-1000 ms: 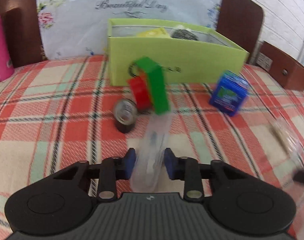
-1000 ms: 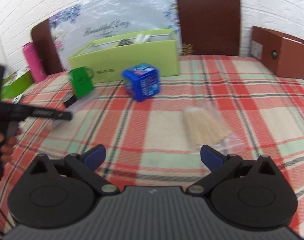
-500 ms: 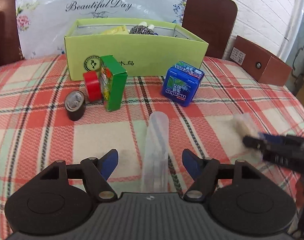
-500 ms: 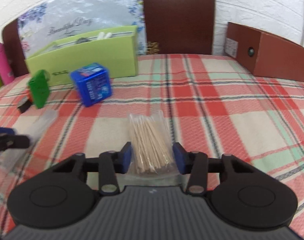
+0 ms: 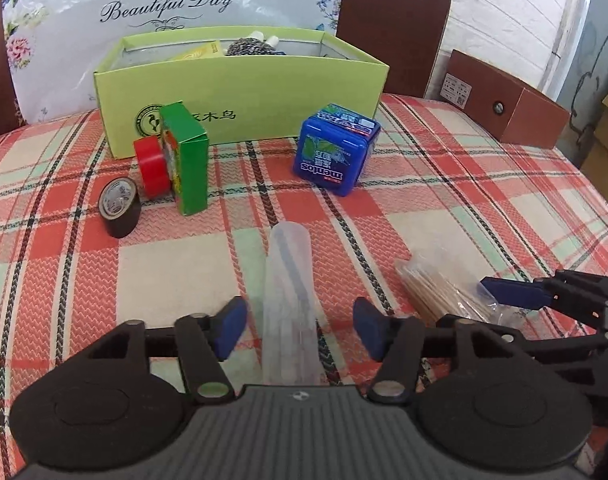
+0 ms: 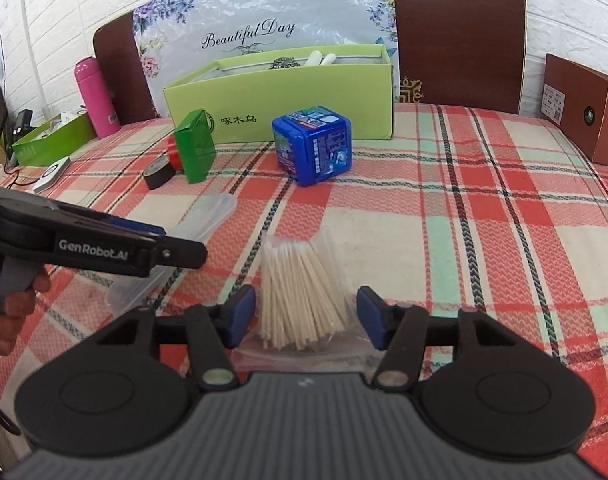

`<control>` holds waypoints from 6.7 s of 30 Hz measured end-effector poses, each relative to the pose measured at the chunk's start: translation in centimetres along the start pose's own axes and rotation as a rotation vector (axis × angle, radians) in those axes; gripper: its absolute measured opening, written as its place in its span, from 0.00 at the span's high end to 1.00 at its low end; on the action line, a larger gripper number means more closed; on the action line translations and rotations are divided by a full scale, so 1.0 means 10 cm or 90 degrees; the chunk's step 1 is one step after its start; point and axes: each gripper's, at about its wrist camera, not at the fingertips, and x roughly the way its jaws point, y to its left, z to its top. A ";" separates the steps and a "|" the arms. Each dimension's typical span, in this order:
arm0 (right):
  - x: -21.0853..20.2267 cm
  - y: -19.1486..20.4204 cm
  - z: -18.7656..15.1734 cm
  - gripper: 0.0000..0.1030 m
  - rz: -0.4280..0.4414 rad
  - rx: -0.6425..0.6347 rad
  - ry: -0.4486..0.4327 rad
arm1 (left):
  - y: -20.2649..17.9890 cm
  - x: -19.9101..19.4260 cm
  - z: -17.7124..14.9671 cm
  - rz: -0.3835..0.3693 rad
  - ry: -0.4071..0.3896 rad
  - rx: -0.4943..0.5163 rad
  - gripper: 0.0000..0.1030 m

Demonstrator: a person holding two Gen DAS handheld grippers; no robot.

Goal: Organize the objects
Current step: 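Grasp the clear plastic tube with the left gripper while the right gripper grasps the toothpick bag, then carry the tube and toothpick bag into the lime-green box and release, then grasp the green box with the left gripper while the right gripper grasps the blue mint box, then lift the green box with the left gripper while the right gripper lifts the blue mint box, then lower both boxes into the lime-green box and open both grippers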

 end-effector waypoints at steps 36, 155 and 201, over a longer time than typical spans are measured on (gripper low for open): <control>0.12 -0.30 1.59 0.74 0.046 0.014 -0.192 | 0.70 -0.04 2.02 0.020 -0.202 -0.155 0.73; 0.11 0.01 0.05 0.28 -0.027 -0.046 -0.059 | 0.16 0.00 0.06 -0.024 -0.029 -0.066 0.68; 1.12 -0.35 2.14 0.37 -0.035 -0.052 -0.247 | 1.32 0.84 2.27 0.144 -0.085 -0.208 0.81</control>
